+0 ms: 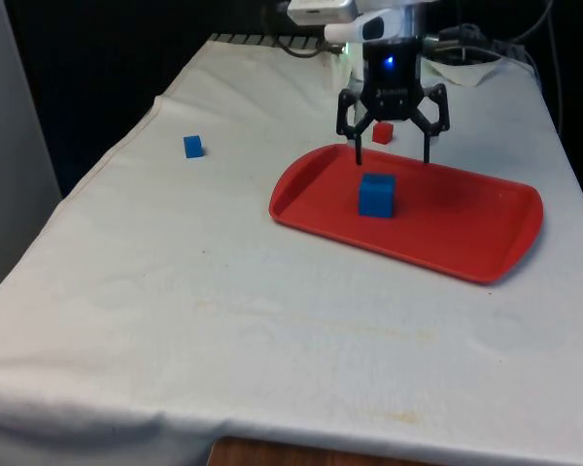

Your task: Pick up the largest block and place it onto the tray.

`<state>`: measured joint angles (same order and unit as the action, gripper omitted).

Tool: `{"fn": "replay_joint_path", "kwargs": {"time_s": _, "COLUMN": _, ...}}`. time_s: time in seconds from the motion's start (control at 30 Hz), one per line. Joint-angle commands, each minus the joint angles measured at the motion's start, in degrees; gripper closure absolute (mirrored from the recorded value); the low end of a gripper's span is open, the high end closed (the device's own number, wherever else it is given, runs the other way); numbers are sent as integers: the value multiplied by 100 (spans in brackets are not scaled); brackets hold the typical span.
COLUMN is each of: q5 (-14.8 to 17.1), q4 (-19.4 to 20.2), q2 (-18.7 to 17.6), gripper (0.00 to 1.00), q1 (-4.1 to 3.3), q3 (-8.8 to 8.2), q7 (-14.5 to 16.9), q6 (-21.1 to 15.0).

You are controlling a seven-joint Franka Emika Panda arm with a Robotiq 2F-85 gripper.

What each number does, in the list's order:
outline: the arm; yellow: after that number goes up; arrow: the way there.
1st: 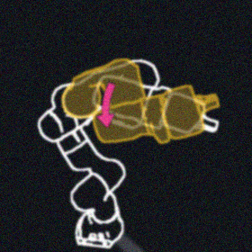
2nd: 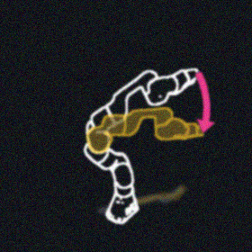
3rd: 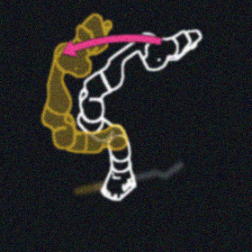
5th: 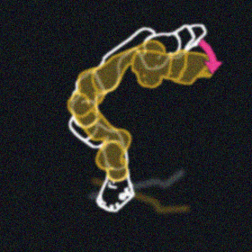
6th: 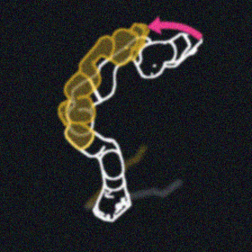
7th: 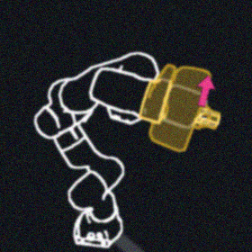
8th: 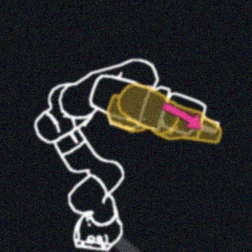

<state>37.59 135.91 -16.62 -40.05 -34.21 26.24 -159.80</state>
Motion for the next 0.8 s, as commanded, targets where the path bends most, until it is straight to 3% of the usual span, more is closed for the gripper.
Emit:
{"fn": "replay_joint_path", "kwargs": {"time_s": 0.0, "q5": -201, "q4": -6, "q2": 11, "gripper": 0, "q1": -69, "q3": -115, "q7": -160, "q6": 74}}
{"fn": "replay_joint_path", "kwargs": {"time_s": 0.17, "q5": -510, "q4": -74, "q2": 115, "gripper": 0, "q1": -40, "q3": -103, "q7": -367, "q6": 138}}
{"fn": "replay_joint_path", "kwargs": {"time_s": 0.2, "q5": -344, "q4": -57, "q2": 166, "gripper": 0, "q1": 23, "q3": 0, "q7": -229, "q6": 69}}
{"fn": "replay_joint_path", "kwargs": {"time_s": 0.23, "q5": -567, "q4": -92, "q2": 126, "gripper": 0, "q1": -29, "q3": -97, "q7": -407, "q6": 155}}
{"fn": "replay_joint_path", "kwargs": {"time_s": 0.43, "q5": -985, "q4": -235, "q2": 155, "gripper": 0, "q1": 6, "q3": -86, "q7": -693, "q6": 286}}
{"fn": "replay_joint_path", "kwargs": {"time_s": 0.47, "q5": -859, "q4": -206, "q2": 223, "gripper": 0, "q1": 57, "q3": 0, "q7": -579, "q6": 229}}
{"fn": "replay_joint_path", "kwargs": {"time_s": 0.5, "q5": -1043, "q4": -258, "q2": 155, "gripper": 0, "q1": 11, "q3": -86, "q7": -733, "q6": 304}}
{"fn": "replay_joint_path", "kwargs": {"time_s": 0.73, "q5": -1461, "q4": -453, "q2": 155, "gripper": 0, "q1": 34, "q3": -69, "q7": -1037, "q6": 504}}
{"fn": "replay_joint_path", "kwargs": {"time_s": 0.77, "q5": -1369, "q4": -424, "q2": 223, "gripper": 0, "q1": 80, "q3": 6, "q7": -945, "q6": 464}}
